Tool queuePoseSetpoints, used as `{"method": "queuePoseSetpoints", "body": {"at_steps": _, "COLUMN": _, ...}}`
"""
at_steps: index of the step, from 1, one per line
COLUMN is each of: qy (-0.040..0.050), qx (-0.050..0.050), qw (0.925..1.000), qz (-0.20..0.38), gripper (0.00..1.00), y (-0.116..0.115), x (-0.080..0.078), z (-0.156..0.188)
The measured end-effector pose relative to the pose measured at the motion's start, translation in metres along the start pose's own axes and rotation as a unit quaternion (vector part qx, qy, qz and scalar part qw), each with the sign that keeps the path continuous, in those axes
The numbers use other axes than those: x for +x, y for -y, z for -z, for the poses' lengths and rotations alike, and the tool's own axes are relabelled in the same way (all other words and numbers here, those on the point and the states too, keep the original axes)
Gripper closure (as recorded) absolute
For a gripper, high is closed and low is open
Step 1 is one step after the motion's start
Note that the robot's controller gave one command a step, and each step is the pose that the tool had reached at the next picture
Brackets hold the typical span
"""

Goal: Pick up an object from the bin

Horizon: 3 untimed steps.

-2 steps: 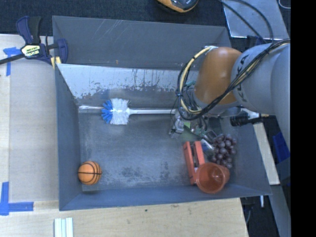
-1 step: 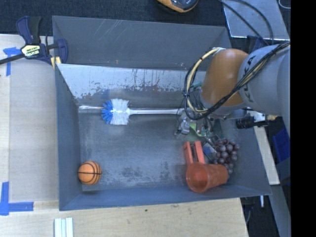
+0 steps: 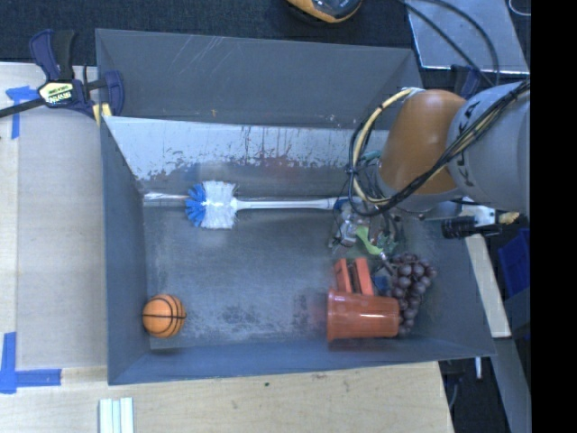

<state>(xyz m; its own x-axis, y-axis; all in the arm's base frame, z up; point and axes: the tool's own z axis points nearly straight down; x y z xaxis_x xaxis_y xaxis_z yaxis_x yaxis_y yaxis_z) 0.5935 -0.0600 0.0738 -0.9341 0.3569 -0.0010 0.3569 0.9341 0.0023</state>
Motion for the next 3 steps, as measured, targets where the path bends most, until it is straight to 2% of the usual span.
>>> {"method": "queuePoseSetpoints", "body": {"at_steps": 1, "qy": 0.0003, "qx": 0.002, "qw": 1.0000, "qz": -0.003, "gripper": 1.00, "y": 0.006, "x": -0.003, "z": 0.012}}
{"method": "queuePoseSetpoints", "body": {"at_steps": 3, "qy": 0.0005, "qx": 0.000, "qw": 1.0000, "qz": 0.002, "gripper": 1.00, "y": 0.002, "x": -0.001, "z": 0.040}}
